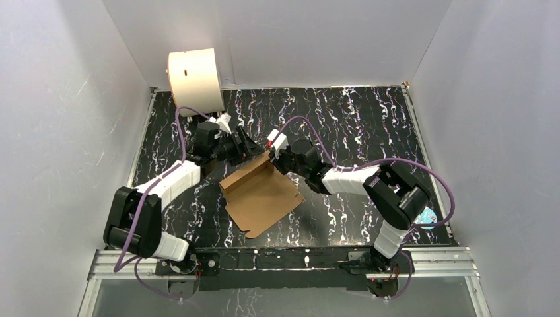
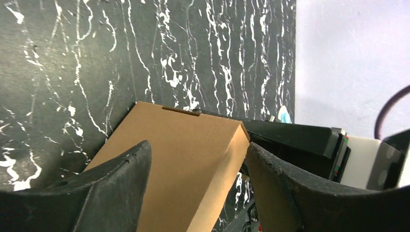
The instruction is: Fold the paper box
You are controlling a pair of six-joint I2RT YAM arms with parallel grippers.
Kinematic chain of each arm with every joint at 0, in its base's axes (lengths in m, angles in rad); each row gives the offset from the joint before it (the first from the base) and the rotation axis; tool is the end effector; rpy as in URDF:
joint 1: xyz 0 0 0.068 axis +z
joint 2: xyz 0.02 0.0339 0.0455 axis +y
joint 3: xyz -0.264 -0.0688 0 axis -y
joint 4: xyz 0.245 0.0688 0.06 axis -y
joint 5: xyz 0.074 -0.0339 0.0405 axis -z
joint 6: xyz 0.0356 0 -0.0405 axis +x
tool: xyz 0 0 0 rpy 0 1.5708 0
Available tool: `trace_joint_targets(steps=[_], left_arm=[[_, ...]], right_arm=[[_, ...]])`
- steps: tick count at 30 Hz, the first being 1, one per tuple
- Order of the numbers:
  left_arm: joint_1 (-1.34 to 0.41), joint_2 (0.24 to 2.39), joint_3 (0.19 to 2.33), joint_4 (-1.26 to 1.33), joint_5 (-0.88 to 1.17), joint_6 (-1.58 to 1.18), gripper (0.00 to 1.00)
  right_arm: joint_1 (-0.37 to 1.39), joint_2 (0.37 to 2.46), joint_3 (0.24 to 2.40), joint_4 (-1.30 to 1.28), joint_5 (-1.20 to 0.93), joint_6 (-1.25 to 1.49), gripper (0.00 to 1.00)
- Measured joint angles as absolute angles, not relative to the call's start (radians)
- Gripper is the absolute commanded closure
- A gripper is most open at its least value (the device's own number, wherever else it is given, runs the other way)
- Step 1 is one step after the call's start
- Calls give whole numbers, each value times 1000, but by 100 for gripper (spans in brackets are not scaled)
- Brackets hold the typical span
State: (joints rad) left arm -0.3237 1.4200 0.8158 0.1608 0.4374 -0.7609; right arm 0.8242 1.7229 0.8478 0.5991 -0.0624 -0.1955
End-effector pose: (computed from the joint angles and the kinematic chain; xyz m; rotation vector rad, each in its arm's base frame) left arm 0.2910 -0.1135 0.2391 -0.1702 2.1495 -1.1031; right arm 0.2486 0.2720 0.1950 -0.9536 1.6148 0.4940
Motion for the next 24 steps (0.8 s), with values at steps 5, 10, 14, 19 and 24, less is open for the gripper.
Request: trace_joint_targets(steps=[5,10,14,19,24], left_arm=[[-324,1434,775,241,509,-799,38],[-324,1462,743,300,552,-830,43],[-323,1464,717,343,570,-849,48],[-320,1464,696,390,575,-872,53],[-313,1463,661,464,583,-919,55]], right_arm=[[824,1723,827,635,-41,-179,91],[826,1726,808,674,-5,-154,89],[830,1732,793,710,23,-131,91],[834,1742,791,731,53,-106,90],[840,1750,789,750,99,-76,89]])
